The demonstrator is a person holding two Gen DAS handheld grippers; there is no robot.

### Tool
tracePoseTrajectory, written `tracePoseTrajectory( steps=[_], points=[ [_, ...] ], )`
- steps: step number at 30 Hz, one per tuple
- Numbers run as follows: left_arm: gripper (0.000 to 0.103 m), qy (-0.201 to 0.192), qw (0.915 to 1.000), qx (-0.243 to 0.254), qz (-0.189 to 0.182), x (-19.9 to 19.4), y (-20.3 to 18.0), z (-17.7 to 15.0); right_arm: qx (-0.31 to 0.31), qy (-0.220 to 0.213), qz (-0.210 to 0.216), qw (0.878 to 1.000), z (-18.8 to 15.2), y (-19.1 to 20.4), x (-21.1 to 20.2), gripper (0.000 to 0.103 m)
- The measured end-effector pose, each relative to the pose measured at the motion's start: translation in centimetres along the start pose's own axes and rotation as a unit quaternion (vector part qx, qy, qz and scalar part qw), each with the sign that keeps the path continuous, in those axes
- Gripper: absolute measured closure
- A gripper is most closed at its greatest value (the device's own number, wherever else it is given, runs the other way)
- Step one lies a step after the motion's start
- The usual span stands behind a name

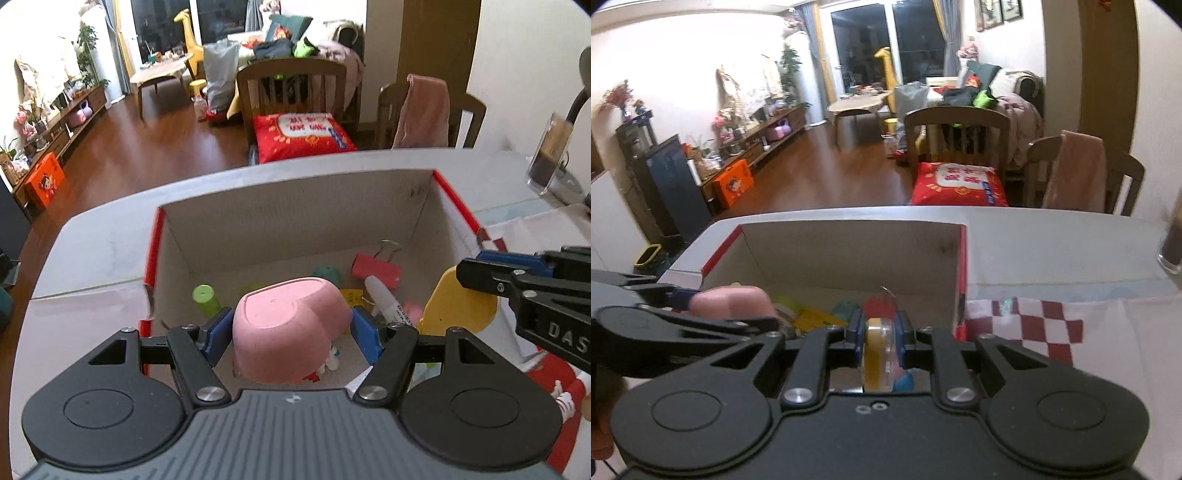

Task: Organize rigid objects
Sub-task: 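Carry the pink heart case and yellow bottle over the red box with both tools, then open both tools to drop the items into the box and withdraw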

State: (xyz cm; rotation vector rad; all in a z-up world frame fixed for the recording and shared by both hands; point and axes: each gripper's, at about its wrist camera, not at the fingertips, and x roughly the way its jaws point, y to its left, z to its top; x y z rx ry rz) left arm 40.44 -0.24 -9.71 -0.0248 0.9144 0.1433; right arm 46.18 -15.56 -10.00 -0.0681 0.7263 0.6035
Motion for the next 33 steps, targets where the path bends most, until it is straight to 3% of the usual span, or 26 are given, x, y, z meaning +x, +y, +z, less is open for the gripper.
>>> tracePoseTrajectory(
  steps=[7,15,22,26,30,33],
  points=[
    [0.035,0.031,0.9995,0.005,-0.005,2.6,-0.8,0.3,-0.020,0.009,0.011,1.000,0.1,0.1,0.7,0.087],
    [0.034,0.071,0.9972,-0.010,-0.020,4.4,-0.7,-0.1,0.013,0.048,0.006,0.999,0.0,-1.1,2.4,0.087],
    [0.034,0.083,0.9961,-0.016,-0.028,4.8,-0.4,-0.4,0.018,0.066,0.016,0.998,-0.8,-1.0,2.6,0.085],
    [0.034,0.082,0.9959,-0.021,-0.033,4.6,-0.3,-0.7,0.019,0.073,0.022,0.997,-1.1,-0.8,2.4,0.078],
    [0.029,0.074,0.9960,-0.028,-0.039,3.8,-0.1,-1.0,0.026,0.073,0.024,0.997,-1.2,-0.8,1.8,0.058],
    [0.029,0.066,0.9965,-0.030,-0.042,3.0,0.0,-1.3,0.031,0.069,0.023,0.997,-1.3,-0.8,1.2,0.052]
  ],
)
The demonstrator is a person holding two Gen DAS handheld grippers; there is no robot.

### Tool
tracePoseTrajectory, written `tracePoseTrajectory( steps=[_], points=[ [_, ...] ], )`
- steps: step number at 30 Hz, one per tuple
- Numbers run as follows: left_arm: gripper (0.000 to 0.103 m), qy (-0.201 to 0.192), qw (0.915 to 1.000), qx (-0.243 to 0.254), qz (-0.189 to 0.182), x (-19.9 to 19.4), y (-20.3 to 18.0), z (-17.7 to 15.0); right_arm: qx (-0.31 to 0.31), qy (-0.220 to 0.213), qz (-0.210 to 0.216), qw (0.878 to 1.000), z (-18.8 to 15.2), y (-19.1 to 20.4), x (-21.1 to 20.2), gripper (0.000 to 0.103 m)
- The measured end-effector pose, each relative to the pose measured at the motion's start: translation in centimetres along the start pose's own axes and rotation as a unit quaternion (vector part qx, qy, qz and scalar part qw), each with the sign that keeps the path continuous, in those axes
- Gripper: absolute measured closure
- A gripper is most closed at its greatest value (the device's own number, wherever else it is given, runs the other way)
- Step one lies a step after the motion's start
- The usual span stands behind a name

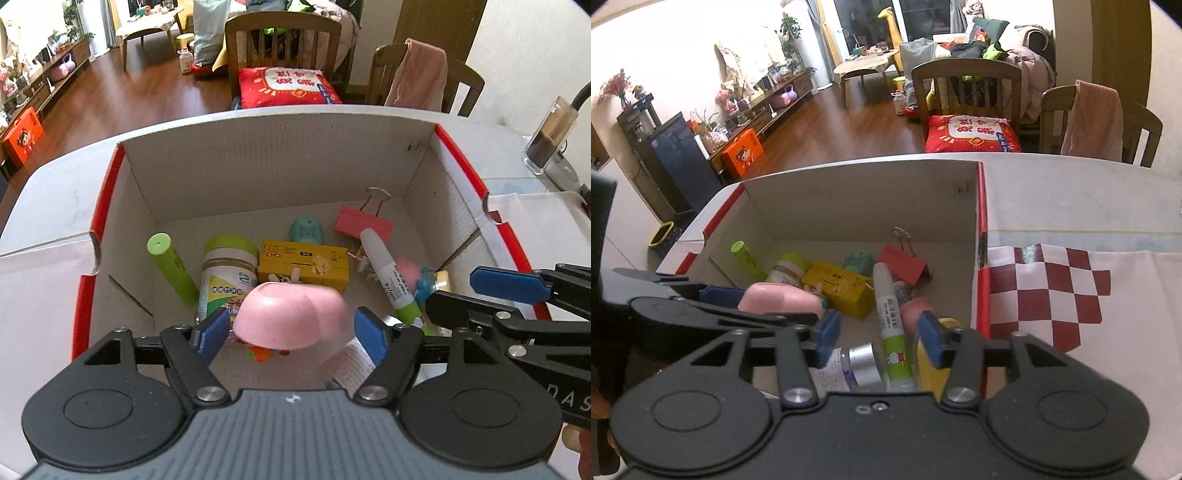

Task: Organize rigid objects
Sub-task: 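Open both tools to drop the items into the box and withdraw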

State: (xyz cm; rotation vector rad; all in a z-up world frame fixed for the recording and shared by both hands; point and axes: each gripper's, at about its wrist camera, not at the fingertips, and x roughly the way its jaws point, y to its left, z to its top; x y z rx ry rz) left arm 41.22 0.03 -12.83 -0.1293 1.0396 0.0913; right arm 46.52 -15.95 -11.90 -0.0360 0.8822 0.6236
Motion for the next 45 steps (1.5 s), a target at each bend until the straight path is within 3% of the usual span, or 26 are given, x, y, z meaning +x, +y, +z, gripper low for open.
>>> tracePoseTrajectory(
  steps=[10,21,27,34,41,42,45],
  points=[
    [0.029,-0.029,0.9996,-0.004,-0.002,-3.1,0.7,-1.2,0.005,-0.023,0.002,1.000,-0.2,0.7,-2.5,0.039],
    [0.029,-0.067,0.9975,-0.014,-0.017,-7.3,1.5,-3.0,0.002,-0.064,0.022,0.998,-1.2,2.1,-6.0,0.014],
    [0.023,-0.086,0.9959,-0.018,-0.024,-9.4,1.9,-4.0,-0.007,-0.092,0.025,0.995,-2.2,2.8,-8.2,0.002],
    [0.019,-0.098,0.9942,-0.028,-0.035,-11.3,2.0,-5.5,-0.009,-0.104,0.023,0.994,-3.3,2.8,-10.3,0.000],
    [0.006,-0.118,0.9919,-0.021,-0.040,-13.4,1.5,-7.0,-0.007,-0.111,0.022,0.994,-4.3,3.0,-11.8,0.000],
    [0.001,-0.122,0.9917,-0.020,-0.037,-13.7,1.4,-7.2,-0.007,-0.112,0.022,0.993,-4.4,3.0,-11.9,0.000],
    [0.000,-0.135,0.9900,-0.021,-0.035,-15.0,1.4,-7.9,-0.007,-0.114,0.023,0.993,-4.8,3.1,-12.4,0.000]
  ],
)
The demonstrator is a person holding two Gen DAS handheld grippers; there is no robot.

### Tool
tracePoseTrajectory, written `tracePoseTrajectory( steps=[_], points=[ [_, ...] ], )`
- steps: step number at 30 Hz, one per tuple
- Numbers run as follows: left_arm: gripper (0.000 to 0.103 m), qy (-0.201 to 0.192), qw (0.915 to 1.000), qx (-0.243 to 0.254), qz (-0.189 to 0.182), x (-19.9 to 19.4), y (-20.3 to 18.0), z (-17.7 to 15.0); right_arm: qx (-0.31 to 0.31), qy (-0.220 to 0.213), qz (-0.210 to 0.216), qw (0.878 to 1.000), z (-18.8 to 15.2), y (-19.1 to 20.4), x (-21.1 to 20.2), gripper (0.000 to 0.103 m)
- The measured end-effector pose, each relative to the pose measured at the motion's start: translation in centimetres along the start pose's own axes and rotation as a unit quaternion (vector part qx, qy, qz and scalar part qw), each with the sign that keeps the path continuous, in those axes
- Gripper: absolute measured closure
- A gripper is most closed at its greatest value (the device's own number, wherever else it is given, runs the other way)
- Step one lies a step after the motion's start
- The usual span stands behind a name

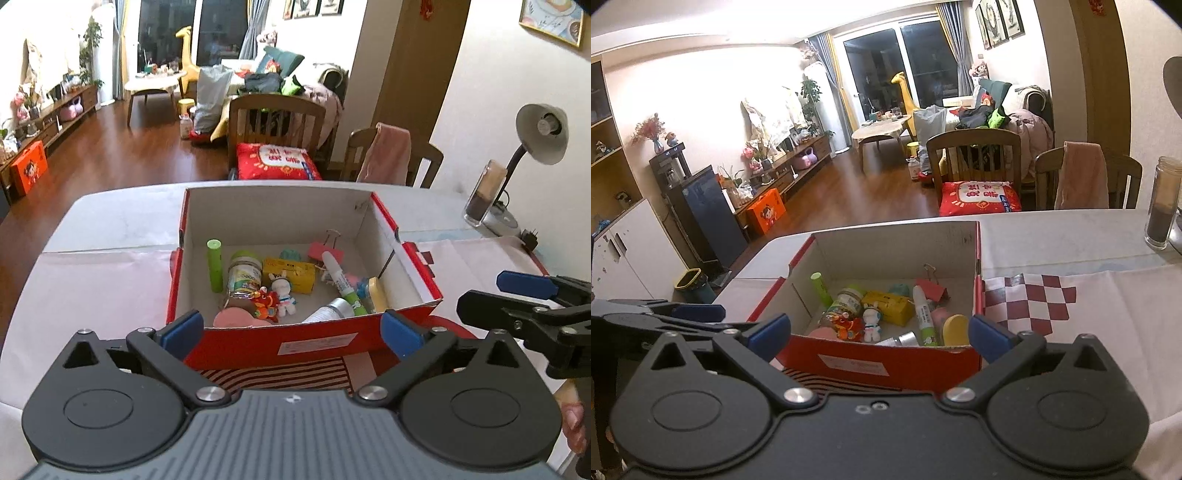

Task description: Organize rigid objects

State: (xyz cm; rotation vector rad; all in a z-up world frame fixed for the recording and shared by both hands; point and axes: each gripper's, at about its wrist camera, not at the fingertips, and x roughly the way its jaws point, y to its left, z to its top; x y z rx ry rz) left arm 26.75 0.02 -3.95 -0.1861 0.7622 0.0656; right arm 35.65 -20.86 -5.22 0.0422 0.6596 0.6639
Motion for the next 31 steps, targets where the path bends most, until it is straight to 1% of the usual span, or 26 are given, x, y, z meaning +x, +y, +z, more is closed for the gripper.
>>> tracePoseTrajectory(
  steps=[3,8,11,19,23,27,31],
  points=[
    [0.000,-0.015,0.9998,0.008,0.009,-1.5,-0.2,-0.3,-0.003,-0.003,0.003,1.000,-0.3,0.3,-0.6,0.000],
    [0.000,-0.026,0.9989,0.010,0.037,-3.2,-0.1,-0.7,-0.003,-0.006,0.011,1.000,-0.6,0.7,-1.5,0.000],
    [0.000,-0.034,0.9984,0.014,0.044,-4.0,0.0,-1.0,-0.006,-0.008,0.015,1.000,-0.8,0.9,-1.9,0.000],
    [0.000,-0.052,0.9977,0.027,0.035,-5.5,-0.4,-1.6,-0.028,-0.015,0.019,0.999,-1.4,2.0,-2.9,0.000],
    [0.000,-0.053,0.9977,0.029,0.029,-5.8,-0.7,-1.7,-0.033,-0.015,0.017,0.999,-1.8,2.3,-3.1,0.000],
    [0.000,-0.056,0.9971,0.038,0.033,-5.8,-0.9,-1.9,-0.029,-0.013,0.017,0.999,-2.1,2.2,-3.2,0.000],
    [0.000,-0.053,0.9977,0.031,0.030,-5.7,-0.7,-2.1,-0.027,-0.010,0.012,1.000,-2.4,2.0,-3.3,0.000]
  ],
)
